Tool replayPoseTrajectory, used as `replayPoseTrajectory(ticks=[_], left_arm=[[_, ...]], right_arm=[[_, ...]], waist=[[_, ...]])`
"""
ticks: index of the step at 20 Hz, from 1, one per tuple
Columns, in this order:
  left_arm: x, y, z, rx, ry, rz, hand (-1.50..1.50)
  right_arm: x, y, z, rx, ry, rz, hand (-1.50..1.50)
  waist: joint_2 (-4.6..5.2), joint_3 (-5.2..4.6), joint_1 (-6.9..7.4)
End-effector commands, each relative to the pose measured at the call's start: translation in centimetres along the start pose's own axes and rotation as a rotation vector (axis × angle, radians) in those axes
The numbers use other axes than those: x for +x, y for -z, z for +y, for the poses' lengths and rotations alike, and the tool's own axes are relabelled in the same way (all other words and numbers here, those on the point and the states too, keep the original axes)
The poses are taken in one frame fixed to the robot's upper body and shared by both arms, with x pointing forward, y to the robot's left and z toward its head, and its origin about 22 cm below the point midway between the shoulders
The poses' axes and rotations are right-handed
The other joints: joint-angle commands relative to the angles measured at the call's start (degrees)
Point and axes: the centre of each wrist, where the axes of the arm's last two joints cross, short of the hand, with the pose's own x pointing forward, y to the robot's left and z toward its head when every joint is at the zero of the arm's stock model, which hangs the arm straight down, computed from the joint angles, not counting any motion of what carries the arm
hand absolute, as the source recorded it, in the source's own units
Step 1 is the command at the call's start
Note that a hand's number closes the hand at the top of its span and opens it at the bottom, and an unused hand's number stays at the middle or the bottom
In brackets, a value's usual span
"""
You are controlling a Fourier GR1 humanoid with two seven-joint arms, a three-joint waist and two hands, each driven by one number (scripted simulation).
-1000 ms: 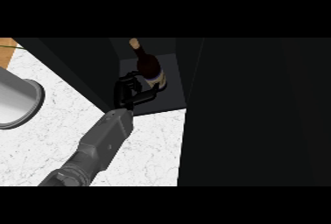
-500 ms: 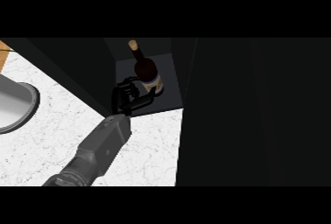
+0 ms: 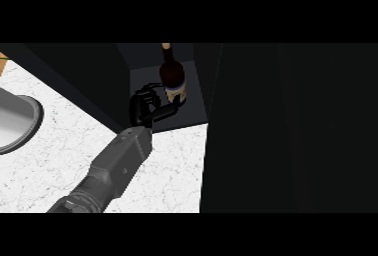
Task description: Pick up the wine, place it into the cabinet and close the cabinet
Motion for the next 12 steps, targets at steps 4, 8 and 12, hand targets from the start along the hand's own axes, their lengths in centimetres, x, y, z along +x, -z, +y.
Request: replayPoseTrajectory(ticks=[4,8,12], left_arm=[[2.1,1.2,-1.8,-0.012,-0.001,-0.019,1.50],[3.5,1.9,-2.8,0.011,-0.011,-0.018,1.50],[5.1,2.7,-4.1,-0.006,0.004,-0.037,1.50]], right_arm=[[0.2,-0.5,-0.6,-0.003,0.008,0.005,-1.50],[-0.2,-0.2,-0.1,0.012,0.018,0.005,-1.50],[-0.2,-0.5,-0.5,-0.019,0.002,0.015,-1.50]], waist=[[-0.27,0.08,0.76],[0.27,0.04,-0.41],[-0.02,0.09,1.59]])
